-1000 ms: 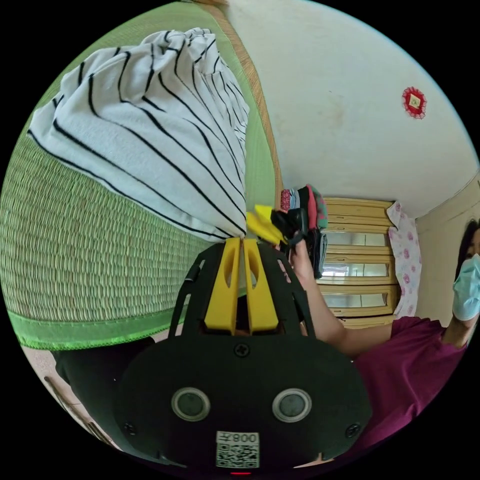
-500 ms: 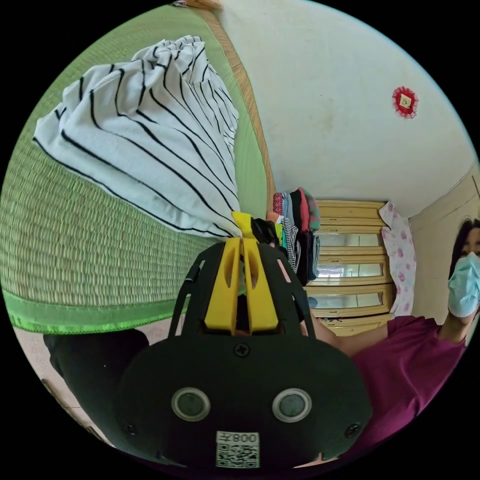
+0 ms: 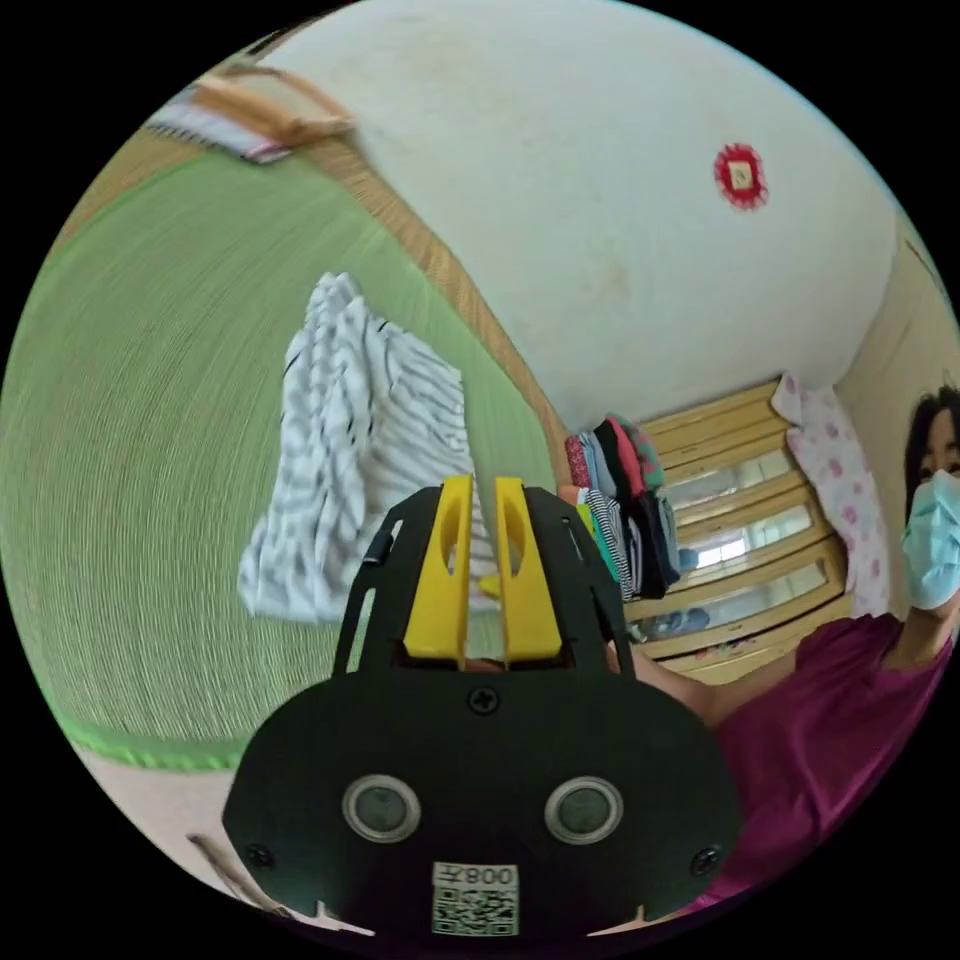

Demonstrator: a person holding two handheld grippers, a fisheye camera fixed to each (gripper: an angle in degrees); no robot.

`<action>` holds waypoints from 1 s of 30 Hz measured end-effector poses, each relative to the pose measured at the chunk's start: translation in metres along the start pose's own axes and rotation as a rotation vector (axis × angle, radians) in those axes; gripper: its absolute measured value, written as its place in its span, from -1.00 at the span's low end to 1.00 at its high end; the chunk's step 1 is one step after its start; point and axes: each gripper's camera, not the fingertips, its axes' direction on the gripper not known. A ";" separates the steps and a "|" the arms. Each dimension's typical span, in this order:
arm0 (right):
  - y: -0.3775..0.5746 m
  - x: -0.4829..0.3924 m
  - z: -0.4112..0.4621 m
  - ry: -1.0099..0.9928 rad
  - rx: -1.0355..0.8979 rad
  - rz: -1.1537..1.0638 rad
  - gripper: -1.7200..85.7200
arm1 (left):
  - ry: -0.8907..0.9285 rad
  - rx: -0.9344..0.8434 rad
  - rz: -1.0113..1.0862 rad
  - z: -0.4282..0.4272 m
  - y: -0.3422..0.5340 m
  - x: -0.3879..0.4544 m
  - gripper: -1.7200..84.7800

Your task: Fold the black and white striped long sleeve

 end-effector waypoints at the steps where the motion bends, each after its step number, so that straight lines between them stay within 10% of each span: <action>1: 0.000 -0.001 0.001 0.006 -0.001 0.000 -0.88 | -0.070 -0.027 0.060 0.020 -0.027 0.010 -0.85; 11: -0.004 -0.017 0.011 0.052 -0.036 -0.033 -0.89 | -0.603 -0.352 0.319 0.191 -0.158 0.026 -0.85; 30: -0.003 -0.047 0.018 0.081 -0.045 -0.088 -0.89 | -0.567 -0.245 0.331 0.174 -0.179 0.064 -0.96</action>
